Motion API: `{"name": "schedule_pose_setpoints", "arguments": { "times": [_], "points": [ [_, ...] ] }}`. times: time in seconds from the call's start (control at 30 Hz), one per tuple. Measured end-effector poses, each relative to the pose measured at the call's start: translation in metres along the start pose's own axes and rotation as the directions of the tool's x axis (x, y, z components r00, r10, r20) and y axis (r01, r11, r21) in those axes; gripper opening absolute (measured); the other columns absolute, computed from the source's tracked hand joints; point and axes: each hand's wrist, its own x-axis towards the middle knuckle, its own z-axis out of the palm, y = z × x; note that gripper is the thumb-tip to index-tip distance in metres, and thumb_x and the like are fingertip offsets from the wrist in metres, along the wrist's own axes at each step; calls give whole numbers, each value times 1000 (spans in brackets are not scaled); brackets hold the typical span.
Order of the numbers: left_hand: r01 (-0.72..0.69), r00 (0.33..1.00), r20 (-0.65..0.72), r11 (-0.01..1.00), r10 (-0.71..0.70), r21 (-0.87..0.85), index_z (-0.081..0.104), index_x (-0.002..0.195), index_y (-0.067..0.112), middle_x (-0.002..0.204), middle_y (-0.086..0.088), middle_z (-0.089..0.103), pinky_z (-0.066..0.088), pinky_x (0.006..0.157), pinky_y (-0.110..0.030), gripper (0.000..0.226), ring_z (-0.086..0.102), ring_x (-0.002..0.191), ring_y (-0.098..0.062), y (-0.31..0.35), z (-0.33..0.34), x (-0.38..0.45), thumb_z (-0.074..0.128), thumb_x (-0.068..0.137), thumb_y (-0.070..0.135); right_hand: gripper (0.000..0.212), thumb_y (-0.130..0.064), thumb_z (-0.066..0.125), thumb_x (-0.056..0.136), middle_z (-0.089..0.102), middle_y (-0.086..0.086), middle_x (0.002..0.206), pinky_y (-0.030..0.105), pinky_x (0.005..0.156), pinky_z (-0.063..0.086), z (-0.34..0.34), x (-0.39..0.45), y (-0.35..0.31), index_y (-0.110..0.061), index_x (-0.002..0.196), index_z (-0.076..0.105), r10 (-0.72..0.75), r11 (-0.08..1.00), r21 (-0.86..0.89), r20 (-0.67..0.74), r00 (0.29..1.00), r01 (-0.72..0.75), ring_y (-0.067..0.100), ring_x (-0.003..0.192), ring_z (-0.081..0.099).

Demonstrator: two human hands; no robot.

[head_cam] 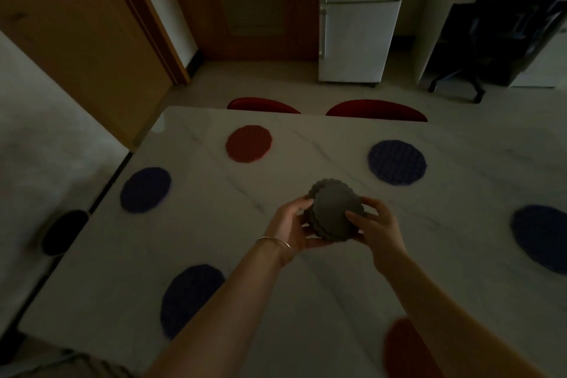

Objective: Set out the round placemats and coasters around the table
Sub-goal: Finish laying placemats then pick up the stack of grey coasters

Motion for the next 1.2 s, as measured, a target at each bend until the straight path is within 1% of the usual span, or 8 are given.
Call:
{"name": "schedule_pose_setpoints", "arguments": {
  "times": [0.17,0.4,0.5,0.6,0.77,0.97,1.1,1.2],
  "points": [
    [-52,995,88,993,43,105,52,128,21,119,-14,60,59,72,-49,46,61,102,-35,6,-36,-32,47,88,-1,23,-11,68,85,67,7,96,26,53,55,31,-34,13,-16,101,53,-42,998,-48,-71,997,39,22,85,67],
    [-40,983,186,981,4,190,58,120,24,118,-13,61,58,69,-45,45,62,102,-35,17,-103,-71,54,85,-3,15,-9,63,88,65,10,96,36,63,58,86,-89,51,-12,96,50,-72,997,7,-176,982,75,26,89,65],
    [-15,986,167,979,-20,205,55,124,24,120,-14,59,58,70,-46,46,61,103,-35,18,-128,-85,50,86,-3,12,-6,59,90,57,8,92,39,71,58,97,-106,66,-12,93,50,-39,995,76,-275,961,62,22,85,60],
    [4,992,126,979,-30,202,51,130,20,123,-14,57,59,69,-47,49,60,103,-36,16,-153,-96,48,87,-2,14,-4,55,92,52,6,94,36,64,56,93,-117,81,-13,99,48,33,987,158,-384,923,31,22,86,58],
    [-11,999,40,994,7,108,50,128,18,112,-15,61,59,61,-46,48,64,92,-34,16,-196,-113,47,87,-5,16,-3,52,93,50,9,102,41,64,54,94,-133,126,-14,101,44,184,971,216,-400,898,-103,20,82,56],
    [-46,998,-32,997,47,55,60,108,25,104,-7,67,58,56,-42,39,69,83,-28,14,-235,-126,48,86,-5,19,-1,47,94,52,4,95,31,48,52,117,-148,171,-17,103,46,253,968,90,-318,914,-236,23,79,59],
    [-67,997,-39,996,69,58,58,110,25,107,-8,64,59,56,-43,39,66,87,-31,9,-244,-135,49,86,-5,18,-2,48,94,54,10,98,34,51,55,123,-152,186,-16,104,46,239,966,-20,-321,916,-259,27,78,61],
    [-66,997,-43,996,69,67,57,112,24,110,-8,61,60,58,-44,40,64,92,-32,5,-246,-139,51,86,-5,20,-6,52,93,58,13,105,32,54,54,120,-154,192,-19,106,46,145,953,-204,-348,926,-226,25,79,61]
  ]
}}
